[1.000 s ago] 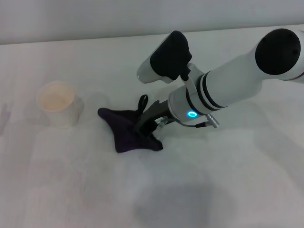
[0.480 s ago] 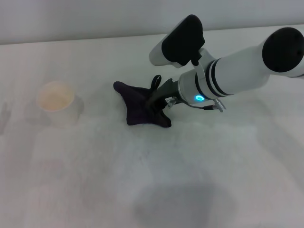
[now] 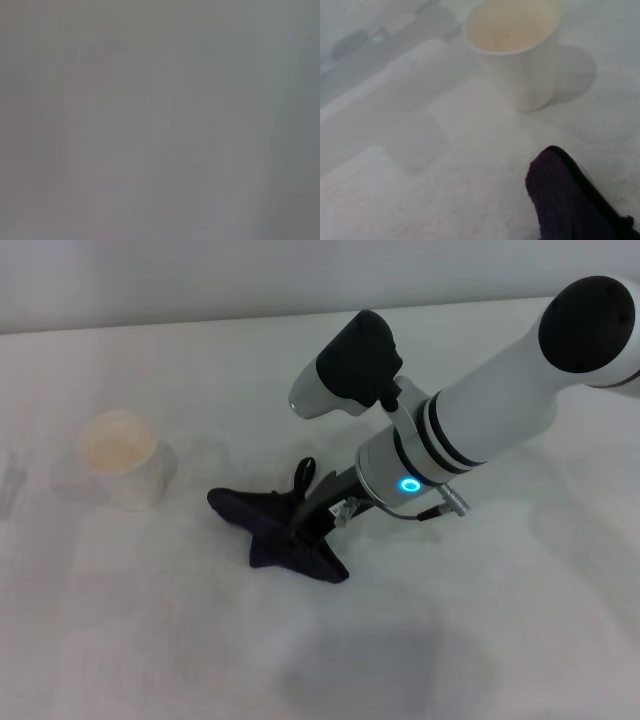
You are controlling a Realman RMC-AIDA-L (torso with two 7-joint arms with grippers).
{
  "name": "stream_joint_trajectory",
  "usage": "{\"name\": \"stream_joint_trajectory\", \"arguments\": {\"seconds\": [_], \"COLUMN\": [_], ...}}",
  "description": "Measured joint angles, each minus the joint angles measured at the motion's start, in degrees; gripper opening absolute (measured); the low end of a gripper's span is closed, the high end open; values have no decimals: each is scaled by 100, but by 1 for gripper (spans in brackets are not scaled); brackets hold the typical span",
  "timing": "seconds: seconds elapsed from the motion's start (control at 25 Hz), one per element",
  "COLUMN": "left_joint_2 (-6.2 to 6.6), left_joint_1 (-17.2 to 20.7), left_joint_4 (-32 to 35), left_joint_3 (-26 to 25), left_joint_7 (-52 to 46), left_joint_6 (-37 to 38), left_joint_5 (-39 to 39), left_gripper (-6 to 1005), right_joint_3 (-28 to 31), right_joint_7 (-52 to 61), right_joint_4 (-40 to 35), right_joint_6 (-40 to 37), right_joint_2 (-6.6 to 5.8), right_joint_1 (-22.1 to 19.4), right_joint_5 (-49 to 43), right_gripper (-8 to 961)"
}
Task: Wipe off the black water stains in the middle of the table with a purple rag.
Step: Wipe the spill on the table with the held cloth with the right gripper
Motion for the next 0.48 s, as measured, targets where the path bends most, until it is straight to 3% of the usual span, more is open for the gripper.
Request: {"name": "stream_joint_trajectory", "arguments": {"seconds": [0.28, 0.4, 0.48], "left_joint_2": [0, 2, 6], "left_joint_1": [-18, -18, -18], "left_joint_4": [-1, -2, -2], "left_joint_3": [0, 0, 1], "left_joint_7": [0, -5, -6], "left_joint_6": [0, 0, 0], "left_joint_5": [0, 0, 0], "left_gripper": [892, 892, 892], "right_joint_3": [239, 674, 1338], "right_joint_7": [-15, -216, -615], "right_joint_4": [46, 83, 63], "right_joint_6": [-434, -677, -650], "right_joint_2": [-40, -68, -85], "right_joint_1": [-189, -385, -642], "right_joint_5": [-20, -124, -215], "right_gripper": [111, 113, 114]}}
